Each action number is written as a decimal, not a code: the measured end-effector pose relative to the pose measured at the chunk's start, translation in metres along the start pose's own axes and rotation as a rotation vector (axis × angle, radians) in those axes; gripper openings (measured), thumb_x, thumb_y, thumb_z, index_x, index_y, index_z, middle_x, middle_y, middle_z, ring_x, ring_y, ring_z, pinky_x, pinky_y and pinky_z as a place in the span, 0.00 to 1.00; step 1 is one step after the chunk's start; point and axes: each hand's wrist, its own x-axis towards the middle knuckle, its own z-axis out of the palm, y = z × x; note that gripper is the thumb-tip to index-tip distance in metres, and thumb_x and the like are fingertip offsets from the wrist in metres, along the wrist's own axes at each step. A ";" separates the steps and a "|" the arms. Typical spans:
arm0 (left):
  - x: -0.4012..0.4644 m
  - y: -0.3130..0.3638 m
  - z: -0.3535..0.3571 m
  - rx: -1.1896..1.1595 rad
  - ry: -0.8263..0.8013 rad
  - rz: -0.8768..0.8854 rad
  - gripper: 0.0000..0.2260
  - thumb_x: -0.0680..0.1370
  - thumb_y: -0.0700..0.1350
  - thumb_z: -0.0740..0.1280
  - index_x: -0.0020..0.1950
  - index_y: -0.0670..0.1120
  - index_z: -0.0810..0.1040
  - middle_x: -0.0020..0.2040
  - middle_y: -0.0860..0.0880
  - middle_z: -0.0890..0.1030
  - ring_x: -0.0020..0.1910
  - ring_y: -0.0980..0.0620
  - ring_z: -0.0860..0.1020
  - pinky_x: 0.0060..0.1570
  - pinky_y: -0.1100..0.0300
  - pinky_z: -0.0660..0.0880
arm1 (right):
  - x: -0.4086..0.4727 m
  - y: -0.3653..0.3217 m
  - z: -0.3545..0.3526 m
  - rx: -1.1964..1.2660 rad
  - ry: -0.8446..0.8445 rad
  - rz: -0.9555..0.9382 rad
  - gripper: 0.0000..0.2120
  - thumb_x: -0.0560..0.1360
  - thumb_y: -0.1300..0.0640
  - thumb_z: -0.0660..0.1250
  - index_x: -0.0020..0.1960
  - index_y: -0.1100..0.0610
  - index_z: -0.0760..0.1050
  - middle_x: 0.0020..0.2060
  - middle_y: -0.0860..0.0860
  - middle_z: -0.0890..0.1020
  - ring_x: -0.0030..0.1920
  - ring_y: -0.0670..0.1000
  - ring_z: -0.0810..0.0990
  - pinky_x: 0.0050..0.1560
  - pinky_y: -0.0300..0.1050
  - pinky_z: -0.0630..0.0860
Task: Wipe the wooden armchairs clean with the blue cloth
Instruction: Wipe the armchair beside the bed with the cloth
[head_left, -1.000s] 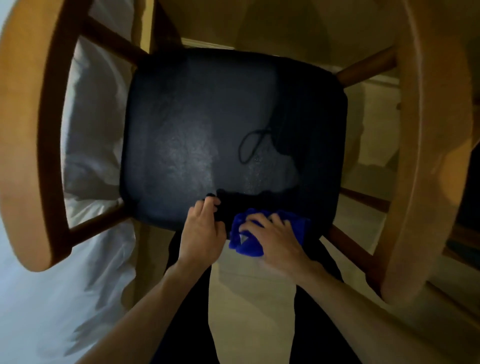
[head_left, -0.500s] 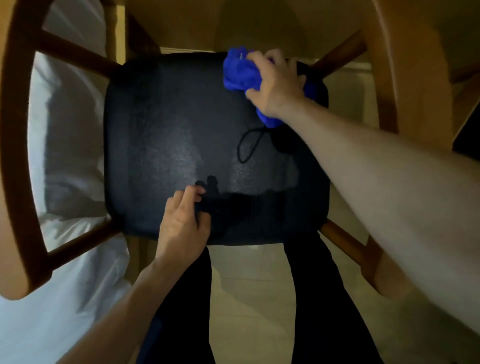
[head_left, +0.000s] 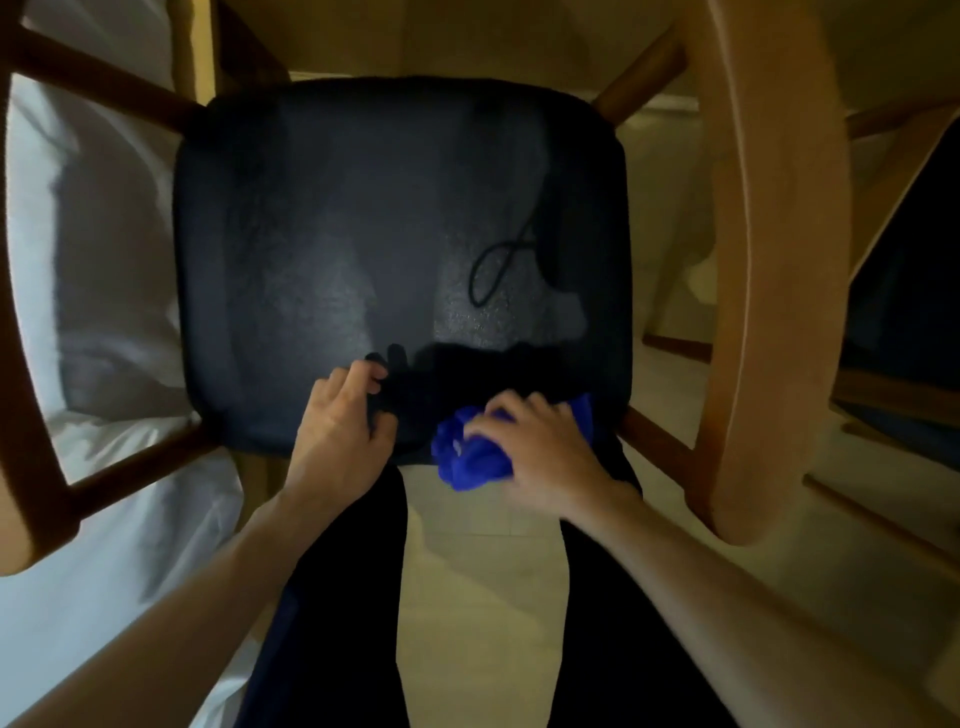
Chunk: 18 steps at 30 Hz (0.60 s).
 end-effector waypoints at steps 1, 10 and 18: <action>0.000 -0.001 -0.001 0.009 -0.013 0.010 0.18 0.73 0.36 0.67 0.62 0.43 0.72 0.55 0.46 0.76 0.55 0.46 0.71 0.56 0.56 0.68 | 0.007 0.001 -0.014 0.051 0.052 0.019 0.28 0.69 0.52 0.71 0.67 0.41 0.69 0.64 0.46 0.68 0.59 0.56 0.70 0.57 0.54 0.68; 0.021 -0.014 -0.023 -0.071 0.122 -0.057 0.17 0.75 0.40 0.66 0.63 0.45 0.71 0.56 0.48 0.75 0.55 0.49 0.70 0.54 0.61 0.64 | 0.206 -0.002 -0.196 0.074 0.650 0.144 0.26 0.70 0.49 0.66 0.68 0.46 0.71 0.68 0.47 0.72 0.66 0.55 0.72 0.63 0.53 0.71; 0.027 -0.045 -0.058 -0.021 0.157 -0.133 0.16 0.75 0.39 0.66 0.62 0.43 0.71 0.55 0.45 0.74 0.55 0.45 0.70 0.56 0.57 0.64 | 0.200 -0.043 -0.091 -0.035 0.366 0.009 0.27 0.67 0.48 0.71 0.65 0.47 0.72 0.68 0.50 0.70 0.58 0.61 0.74 0.58 0.52 0.73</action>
